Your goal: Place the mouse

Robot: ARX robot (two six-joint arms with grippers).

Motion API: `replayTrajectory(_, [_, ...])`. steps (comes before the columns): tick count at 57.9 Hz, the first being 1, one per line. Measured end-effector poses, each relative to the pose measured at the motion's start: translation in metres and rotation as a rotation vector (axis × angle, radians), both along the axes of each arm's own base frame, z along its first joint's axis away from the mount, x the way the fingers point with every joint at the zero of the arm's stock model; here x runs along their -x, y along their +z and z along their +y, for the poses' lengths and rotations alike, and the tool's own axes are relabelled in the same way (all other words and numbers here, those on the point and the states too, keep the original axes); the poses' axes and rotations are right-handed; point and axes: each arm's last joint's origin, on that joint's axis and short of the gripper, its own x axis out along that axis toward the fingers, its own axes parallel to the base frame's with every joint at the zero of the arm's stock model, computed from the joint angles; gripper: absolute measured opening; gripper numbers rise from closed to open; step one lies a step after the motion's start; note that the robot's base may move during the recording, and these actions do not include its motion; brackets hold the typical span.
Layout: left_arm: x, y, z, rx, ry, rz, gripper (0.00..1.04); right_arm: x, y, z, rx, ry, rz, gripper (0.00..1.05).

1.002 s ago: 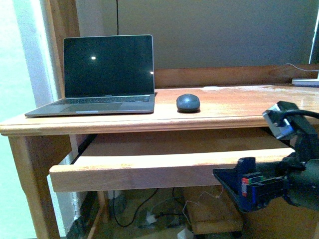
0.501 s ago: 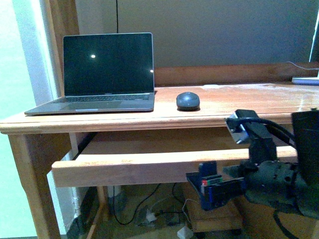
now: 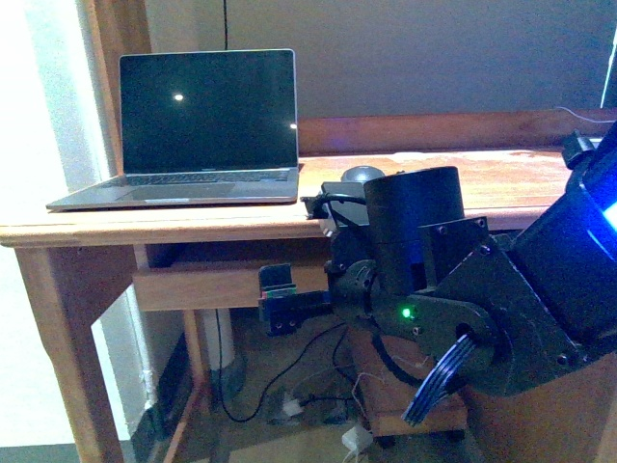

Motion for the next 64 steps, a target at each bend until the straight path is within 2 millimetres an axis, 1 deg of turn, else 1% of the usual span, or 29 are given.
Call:
replayTrajectory(7, [0.000, 0.000, 0.000, 0.000, 0.000, 0.000, 0.97, -0.001, 0.000, 0.003, 0.005, -0.012, 0.001, 0.97])
replayTrajectory(17, [0.000, 0.000, 0.000, 0.000, 0.000, 0.000, 0.97, 0.000, 0.000, 0.000, -0.006, -0.021, -0.003, 0.97])
replayTrajectory(21, [0.000, 0.000, 0.000, 0.000, 0.000, 0.000, 0.97, 0.003, 0.003, -0.007, -0.018, -0.046, -0.010, 0.97])
replayTrajectory(25, [0.000, 0.000, 0.000, 0.000, 0.000, 0.000, 0.97, 0.008, 0.010, -0.023, -0.031, -0.086, -0.026, 0.97])
replayTrajectory(29, [0.000, 0.000, 0.000, 0.000, 0.000, 0.000, 0.97, 0.018, 0.021, -0.042, -0.053, -0.123, -0.037, 0.97])
replayTrajectory(35, [0.000, 0.000, 0.000, 0.000, 0.000, 0.000, 0.97, 0.041, 0.039, -0.075, -0.089, -0.162, -0.058, 0.97])
replayTrajectory(40, [0.000, 0.000, 0.000, 0.000, 0.000, 0.000, 0.97, 0.068, 0.049, -0.105, -0.117, -0.165, -0.064, 0.97])
replayTrajectory(53, [0.000, 0.000, 0.000, 0.000, 0.000, 0.000, 0.97, 0.139, 0.054, -0.176, -0.195, -0.203, -0.017, 0.97])
replayTrajectory(54, [0.000, 0.000, 0.000, 0.000, 0.000, 0.000, 0.97, 0.141, 0.054, -0.179, -0.196, -0.206, -0.017, 0.97])
replayTrajectory(56, [0.000, 0.000, 0.000, 0.000, 0.000, 0.000, 0.97, 0.154, 0.054, -0.188, -0.204, -0.211, -0.013, 0.97])
replayTrajectory(57, [0.000, 0.000, 0.000, 0.000, 0.000, 0.000, 0.97, 0.157, 0.054, -0.190, -0.205, -0.213, -0.013, 0.97])
replayTrajectory(59, [0.000, 0.000, 0.000, 0.000, 0.000, 0.000, 0.97, 0.170, 0.054, -0.196, -0.208, -0.216, -0.014, 0.97])
replayTrajectory(64, [0.000, 0.000, 0.000, 0.000, 0.000, 0.000, 0.97, 0.194, 0.052, -0.205, -0.222, -0.219, -0.011, 0.97])
